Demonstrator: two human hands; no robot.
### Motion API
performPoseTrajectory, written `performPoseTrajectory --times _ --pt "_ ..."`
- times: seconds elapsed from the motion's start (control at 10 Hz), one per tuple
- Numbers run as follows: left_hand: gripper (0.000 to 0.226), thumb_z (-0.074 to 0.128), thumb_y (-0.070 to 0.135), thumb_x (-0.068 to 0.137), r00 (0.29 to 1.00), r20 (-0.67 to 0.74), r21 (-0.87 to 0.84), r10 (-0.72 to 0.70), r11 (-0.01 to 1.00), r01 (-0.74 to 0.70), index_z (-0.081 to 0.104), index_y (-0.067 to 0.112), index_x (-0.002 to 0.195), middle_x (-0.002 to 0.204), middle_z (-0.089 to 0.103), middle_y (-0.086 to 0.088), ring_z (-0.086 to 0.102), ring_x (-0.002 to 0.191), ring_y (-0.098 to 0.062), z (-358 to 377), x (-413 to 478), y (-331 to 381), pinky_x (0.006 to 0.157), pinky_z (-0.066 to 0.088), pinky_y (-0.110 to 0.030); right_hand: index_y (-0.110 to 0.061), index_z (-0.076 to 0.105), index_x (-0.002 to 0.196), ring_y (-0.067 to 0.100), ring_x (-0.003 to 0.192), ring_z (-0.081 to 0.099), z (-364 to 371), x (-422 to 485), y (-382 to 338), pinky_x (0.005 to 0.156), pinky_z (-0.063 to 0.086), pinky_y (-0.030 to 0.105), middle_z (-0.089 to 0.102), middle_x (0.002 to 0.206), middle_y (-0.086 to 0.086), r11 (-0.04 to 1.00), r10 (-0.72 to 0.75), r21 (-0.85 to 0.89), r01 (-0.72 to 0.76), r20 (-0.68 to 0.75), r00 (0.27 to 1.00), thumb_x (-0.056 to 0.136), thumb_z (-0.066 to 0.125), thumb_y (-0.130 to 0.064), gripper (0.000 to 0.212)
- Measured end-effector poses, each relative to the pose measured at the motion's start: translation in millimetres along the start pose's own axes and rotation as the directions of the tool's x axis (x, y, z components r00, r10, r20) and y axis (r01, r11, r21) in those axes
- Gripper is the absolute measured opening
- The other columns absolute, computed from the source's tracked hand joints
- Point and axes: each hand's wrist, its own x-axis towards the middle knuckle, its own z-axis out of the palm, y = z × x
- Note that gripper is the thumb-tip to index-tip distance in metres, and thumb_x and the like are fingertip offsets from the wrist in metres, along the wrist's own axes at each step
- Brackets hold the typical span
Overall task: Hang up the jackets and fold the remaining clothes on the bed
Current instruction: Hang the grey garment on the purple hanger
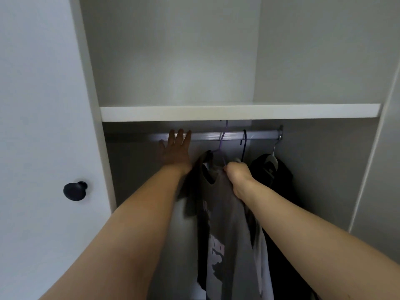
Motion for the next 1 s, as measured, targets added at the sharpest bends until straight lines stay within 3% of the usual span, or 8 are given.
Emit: performPoseTrajectory --times 0.1,0.3,0.4,0.5,0.6,0.7,0.8,1.0 --pt "0.093 0.059 0.026 0.086 1.0 -0.023 -0.059 0.014 0.998 -0.016 -0.006 0.029 0.152 0.16 -0.012 0.004 -0.015 0.147 -0.023 4.1 1.5 -3.0 0.118 0.005 -0.051 0.006 0.048 0.132 0.034 0.124 0.05 1.8 -3.6 -0.1 0.089 0.045 0.031 0.051 0.135 0.022 0.999 -0.014 -0.044 0.014 0.007 1.0 0.096 0.044 -0.007 0.038" --pt "0.095 0.06 0.02 0.084 0.998 -0.025 0.024 0.05 0.999 -0.049 -0.006 0.025 0.153 0.161 -0.011 0.001 -0.013 0.147 -0.025 2.8 2.4 -6.1 0.119 0.003 -0.048 0.008 0.049 0.131 0.035 0.117 0.054 10.2 4.9 24.0 0.097 0.045 0.032 0.057 0.128 0.021 0.984 0.075 -0.161 -0.077 -0.022 0.997 0.096 0.048 -0.008 0.038" --pt "0.096 0.061 0.02 0.083 0.999 -0.001 0.024 0.049 0.999 -0.049 -0.006 0.026 0.153 0.161 -0.011 0.002 -0.012 0.147 -0.024 -0.7 3.4 -6.0 0.119 0.004 -0.047 0.006 0.059 0.12 0.032 0.102 0.06 13.9 6.8 27.9 0.08 0.05 0.031 0.063 0.111 0.021 0.975 0.037 -0.222 -0.018 0.082 0.996 0.095 0.049 -0.009 0.031" --pt "0.097 0.06 0.018 0.082 0.998 0.005 0.027 0.056 0.998 -0.056 -0.006 0.026 0.153 0.161 -0.011 0.002 -0.012 0.147 -0.023 -1.5 4.1 -8.0 0.119 0.004 -0.045 0.001 0.069 0.104 0.024 0.084 0.056 15.7 1.7 34.1 0.063 0.04 0.025 0.065 0.094 0.018 0.945 -0.125 -0.293 0.147 0.093 0.988 0.092 0.052 -0.011 0.023" --pt "0.097 0.06 0.019 0.081 0.997 0.021 0.002 0.07 0.998 -0.07 -0.005 0.027 0.153 0.161 -0.01 0.003 -0.011 0.147 -0.023 -4.5 5.6 -11.6 0.119 0.004 -0.044 -0.009 0.069 0.081 0.029 0.083 0.061 19.0 -2.0 48.0 0.067 0.041 0.025 0.069 0.087 0.016 0.911 -0.258 -0.33 0.245 0.007 0.966 0.09 0.054 -0.014 0.018" --pt "0.098 0.062 0.021 0.081 0.996 0.041 0.002 0.078 0.997 -0.078 -0.004 0.027 0.153 0.161 -0.009 0.003 -0.01 0.147 -0.023 -8.4 4.9 -12.5 0.119 0.006 -0.045 -0.018 0.055 0.061 0.03 0.082 0.063 22.5 0.0 55.5 0.065 0.037 0.023 0.066 0.079 0.014 0.883 -0.277 -0.377 0.28 0.064 0.959 0.09 0.054 -0.017 0.029" --pt "0.098 0.062 0.021 0.082 0.994 0.076 -0.016 0.079 0.997 -0.078 -0.005 0.026 0.153 0.161 -0.01 0.002 -0.011 0.147 -0.024 -10.9 4.7 -11.0 0.119 0.008 -0.046 -0.019 0.049 0.056 0.023 0.073 0.057 21.9 -0.4 59.7 0.064 0.035 0.022 0.058 0.069 0.007 0.87 -0.297 -0.388 0.305 0.083 0.951 0.089 0.054 -0.017 0.033" --pt "0.097 0.058 0.016 0.084 0.979 0.2 -0.016 0.042 0.999 -0.04 -0.01 0.028 0.152 0.16 -0.016 0.0 -0.013 0.147 -0.023 -19.2 -11.0 -7.8 0.119 0.003 -0.047 -0.018 0.051 0.072 0.025 0.082 0.059 19.2 -10.2 72.0 0.066 0.034 0.021 0.06 0.078 0.005 0.836 -0.3 -0.442 0.324 0.126 0.946 0.086 0.057 -0.017 0.015"
